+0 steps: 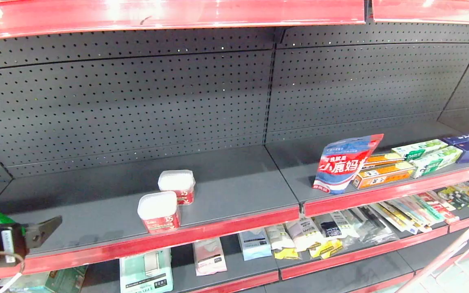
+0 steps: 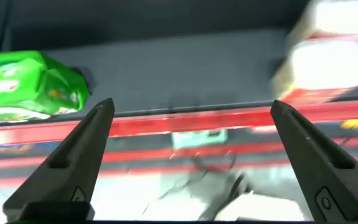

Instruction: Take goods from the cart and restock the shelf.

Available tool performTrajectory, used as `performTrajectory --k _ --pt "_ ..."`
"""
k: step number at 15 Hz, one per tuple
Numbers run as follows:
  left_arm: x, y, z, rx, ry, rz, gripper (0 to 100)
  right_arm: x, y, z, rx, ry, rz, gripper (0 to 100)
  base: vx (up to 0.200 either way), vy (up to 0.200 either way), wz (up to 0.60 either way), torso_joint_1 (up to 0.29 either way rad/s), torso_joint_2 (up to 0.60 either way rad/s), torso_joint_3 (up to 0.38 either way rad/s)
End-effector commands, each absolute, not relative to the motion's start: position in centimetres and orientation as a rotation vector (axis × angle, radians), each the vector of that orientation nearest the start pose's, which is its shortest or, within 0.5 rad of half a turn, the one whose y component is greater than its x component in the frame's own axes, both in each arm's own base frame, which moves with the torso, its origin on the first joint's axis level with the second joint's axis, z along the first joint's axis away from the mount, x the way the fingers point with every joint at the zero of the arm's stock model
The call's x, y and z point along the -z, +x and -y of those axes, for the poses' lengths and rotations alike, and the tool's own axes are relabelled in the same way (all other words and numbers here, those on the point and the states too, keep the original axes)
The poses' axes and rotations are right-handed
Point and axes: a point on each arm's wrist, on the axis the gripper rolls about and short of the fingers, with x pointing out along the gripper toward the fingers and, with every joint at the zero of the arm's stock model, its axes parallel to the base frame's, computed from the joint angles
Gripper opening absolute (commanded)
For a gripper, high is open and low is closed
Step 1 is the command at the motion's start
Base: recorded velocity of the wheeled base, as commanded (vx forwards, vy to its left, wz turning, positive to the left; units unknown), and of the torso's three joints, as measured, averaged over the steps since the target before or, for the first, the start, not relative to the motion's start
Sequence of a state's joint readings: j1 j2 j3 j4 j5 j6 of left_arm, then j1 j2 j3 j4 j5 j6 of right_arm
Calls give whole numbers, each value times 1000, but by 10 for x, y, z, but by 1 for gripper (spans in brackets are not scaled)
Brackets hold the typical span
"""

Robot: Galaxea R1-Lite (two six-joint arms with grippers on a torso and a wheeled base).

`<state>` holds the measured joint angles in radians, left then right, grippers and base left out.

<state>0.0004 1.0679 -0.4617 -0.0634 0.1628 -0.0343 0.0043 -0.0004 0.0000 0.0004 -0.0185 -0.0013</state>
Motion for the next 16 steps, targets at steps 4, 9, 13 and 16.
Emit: performTrajectory --k 4,9,13,16 --pt "-128 192 -3 -163 85 -797 100 -76 -23 1 14 -2 -2 100 0 0 0 0 0 0" --pt "-108 214 8 -110 127 -834 100 -75 -23 1 14 -2 -3 100 0 0 0 0 0 0" --pt "-96 232 10 -160 151 -814 100 -76 -23 1 14 -2 -2 100 0 0 0 0 0 0" --pt "-89 246 10 -170 152 -812 100 -76 -23 1 14 -2 -2 100 0 0 0 0 0 0"
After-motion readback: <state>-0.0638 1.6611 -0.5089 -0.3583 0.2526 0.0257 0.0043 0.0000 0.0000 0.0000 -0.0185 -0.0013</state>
